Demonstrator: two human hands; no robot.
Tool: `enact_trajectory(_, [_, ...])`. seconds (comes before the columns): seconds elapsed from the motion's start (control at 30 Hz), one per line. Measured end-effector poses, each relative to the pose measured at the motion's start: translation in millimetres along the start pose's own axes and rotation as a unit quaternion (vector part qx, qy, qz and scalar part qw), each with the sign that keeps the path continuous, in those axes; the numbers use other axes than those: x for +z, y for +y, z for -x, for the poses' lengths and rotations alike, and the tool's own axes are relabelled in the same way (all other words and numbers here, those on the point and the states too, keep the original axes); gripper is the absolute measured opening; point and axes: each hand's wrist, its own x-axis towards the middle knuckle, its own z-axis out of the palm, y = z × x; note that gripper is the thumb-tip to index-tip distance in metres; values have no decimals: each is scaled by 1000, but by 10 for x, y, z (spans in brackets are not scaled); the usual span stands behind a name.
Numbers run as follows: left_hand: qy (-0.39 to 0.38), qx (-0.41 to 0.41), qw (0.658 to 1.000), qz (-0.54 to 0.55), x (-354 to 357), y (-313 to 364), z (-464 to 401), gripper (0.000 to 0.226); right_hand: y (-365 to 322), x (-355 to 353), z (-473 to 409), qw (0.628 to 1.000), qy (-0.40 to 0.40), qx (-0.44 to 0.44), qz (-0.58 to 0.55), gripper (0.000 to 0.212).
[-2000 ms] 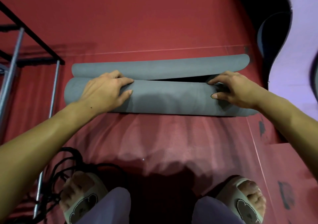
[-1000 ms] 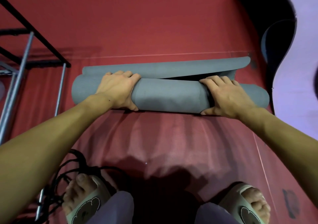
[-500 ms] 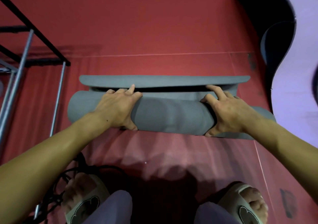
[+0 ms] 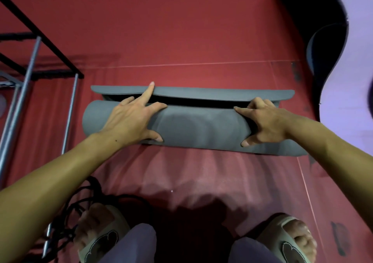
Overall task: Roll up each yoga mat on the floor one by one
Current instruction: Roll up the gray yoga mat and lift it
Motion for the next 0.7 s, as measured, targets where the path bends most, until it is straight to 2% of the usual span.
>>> enact_trajectory(0.07, [28, 0, 1000, 5, 15, -5, 16, 97, 49, -29, 5, 999, 18, 9, -29, 112])
enact_trajectory(0.13, [54, -4, 999, 5, 15, 2, 27, 89, 111, -35, 21, 998, 30, 22, -59, 92])
enact_trajectory(0.2, [58, -12, 998, -12, 8, 28, 13, 83, 148, -30, 18, 997, 37, 20, -67, 82])
enact_trajectory(0.4, [127, -14, 992, -9, 132, -12, -55, 65, 131, -14, 28, 996, 85, 26, -18, 81])
enact_trajectory(0.6, [167, 5, 986, -1, 250, -92, -143, 49, 77, -9, 39, 991, 127, 35, -34, 56])
enact_trajectory(0.7, [153, 16, 988, 3, 227, -122, -165, 63, 52, 14, 27, 985, 166, 37, -11, 57])
